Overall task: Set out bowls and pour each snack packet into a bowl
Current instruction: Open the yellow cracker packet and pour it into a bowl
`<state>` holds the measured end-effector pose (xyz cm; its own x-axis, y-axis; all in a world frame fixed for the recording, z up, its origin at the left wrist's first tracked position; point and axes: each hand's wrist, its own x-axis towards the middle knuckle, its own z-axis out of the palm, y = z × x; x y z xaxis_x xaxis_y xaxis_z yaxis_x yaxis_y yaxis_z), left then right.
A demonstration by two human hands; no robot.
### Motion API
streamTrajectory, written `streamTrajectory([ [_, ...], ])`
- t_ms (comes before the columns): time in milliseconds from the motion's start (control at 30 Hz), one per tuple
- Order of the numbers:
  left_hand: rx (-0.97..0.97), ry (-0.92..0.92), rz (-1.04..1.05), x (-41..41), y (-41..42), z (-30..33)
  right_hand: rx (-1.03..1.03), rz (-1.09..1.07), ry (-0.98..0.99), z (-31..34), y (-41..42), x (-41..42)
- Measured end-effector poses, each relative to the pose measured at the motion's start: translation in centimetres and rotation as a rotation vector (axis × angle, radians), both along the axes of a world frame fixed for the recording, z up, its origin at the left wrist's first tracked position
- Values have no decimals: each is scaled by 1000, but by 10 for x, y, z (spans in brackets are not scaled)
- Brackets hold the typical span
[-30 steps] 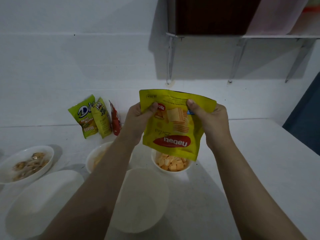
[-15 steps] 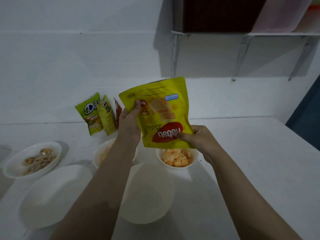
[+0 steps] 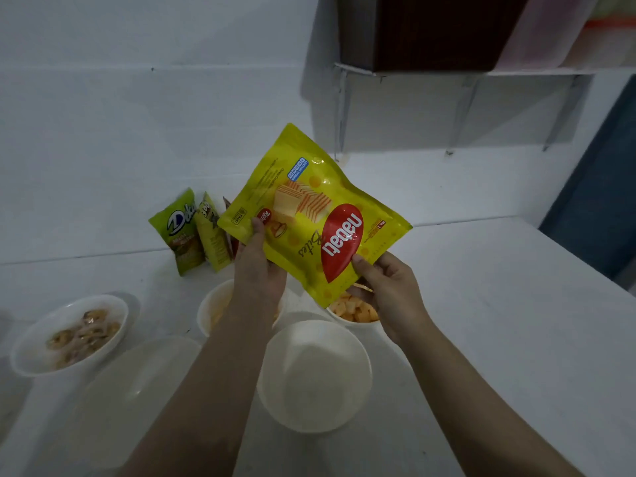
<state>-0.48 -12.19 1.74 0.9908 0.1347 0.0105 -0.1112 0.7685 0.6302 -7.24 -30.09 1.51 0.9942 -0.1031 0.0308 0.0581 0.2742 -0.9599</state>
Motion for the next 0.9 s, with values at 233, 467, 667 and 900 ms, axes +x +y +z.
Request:
streamTrajectory([
  [233,259,22,-269,-28,-31,2,-28,-360,-88,-1,-24,-47],
  [467,245,137,-618,-83,-114,-17,47,-698,-77,-19,-84,-139],
  [667,288,110,-903,-148,-201,-32,88,-1005,-23,-44,-132,-242],
  [900,398,125,-1155,-233,-304,-67,146,-1297,107,-88,-191,-358],
])
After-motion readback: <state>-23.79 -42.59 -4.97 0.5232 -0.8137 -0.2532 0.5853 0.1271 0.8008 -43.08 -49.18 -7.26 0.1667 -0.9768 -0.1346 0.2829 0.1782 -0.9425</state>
